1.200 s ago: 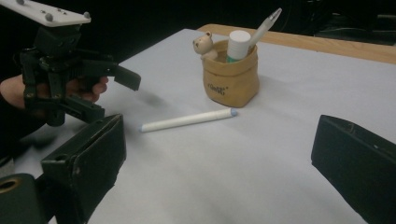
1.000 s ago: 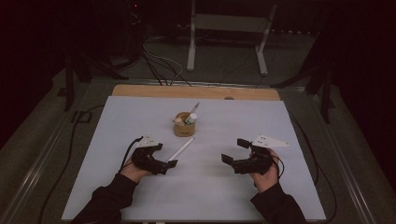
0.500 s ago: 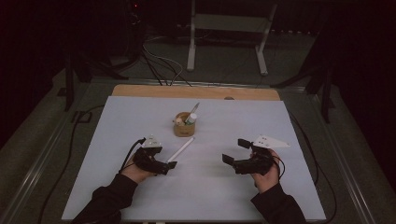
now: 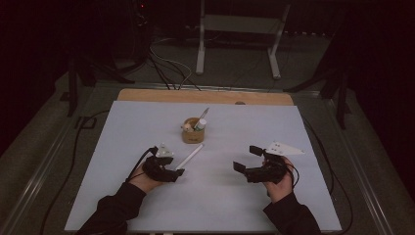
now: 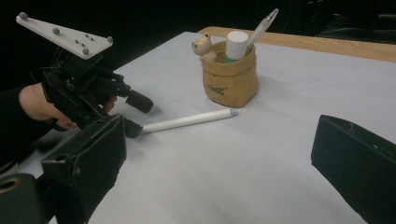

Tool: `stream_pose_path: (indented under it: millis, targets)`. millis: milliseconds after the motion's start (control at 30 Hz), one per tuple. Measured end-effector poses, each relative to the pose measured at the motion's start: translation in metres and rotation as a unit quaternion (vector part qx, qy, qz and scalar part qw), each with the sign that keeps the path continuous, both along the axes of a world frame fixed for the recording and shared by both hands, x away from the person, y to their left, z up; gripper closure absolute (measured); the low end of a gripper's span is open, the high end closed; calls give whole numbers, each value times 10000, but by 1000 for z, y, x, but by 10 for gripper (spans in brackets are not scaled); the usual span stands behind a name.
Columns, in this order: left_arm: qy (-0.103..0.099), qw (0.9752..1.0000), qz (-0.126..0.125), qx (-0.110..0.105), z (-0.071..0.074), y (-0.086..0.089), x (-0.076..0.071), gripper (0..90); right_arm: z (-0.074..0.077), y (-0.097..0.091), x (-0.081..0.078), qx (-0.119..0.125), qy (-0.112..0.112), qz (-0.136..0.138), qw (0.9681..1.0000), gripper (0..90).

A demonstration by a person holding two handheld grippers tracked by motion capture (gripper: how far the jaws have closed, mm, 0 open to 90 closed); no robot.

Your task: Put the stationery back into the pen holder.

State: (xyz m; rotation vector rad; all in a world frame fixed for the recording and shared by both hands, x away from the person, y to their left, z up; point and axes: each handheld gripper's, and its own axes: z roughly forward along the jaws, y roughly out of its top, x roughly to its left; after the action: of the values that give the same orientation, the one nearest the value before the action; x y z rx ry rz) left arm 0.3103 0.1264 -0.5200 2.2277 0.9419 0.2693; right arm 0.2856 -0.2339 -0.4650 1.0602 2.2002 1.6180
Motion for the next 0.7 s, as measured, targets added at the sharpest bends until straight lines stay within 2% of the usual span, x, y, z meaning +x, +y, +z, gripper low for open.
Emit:
stream_pose_path:
  millis: [133,333,700]
  targets:
    - [22,10000,25,-5,-1,-2,3,501,0,0,0,2,7,2,10000,31]
    - [115,9999,31,-34,-3,-8,9,591,1,0,0,17,13,3,10000,31]
    - [235,9996,129,76,-8,-22,22,685,1,-1,0,18,18,-8,10000,32]
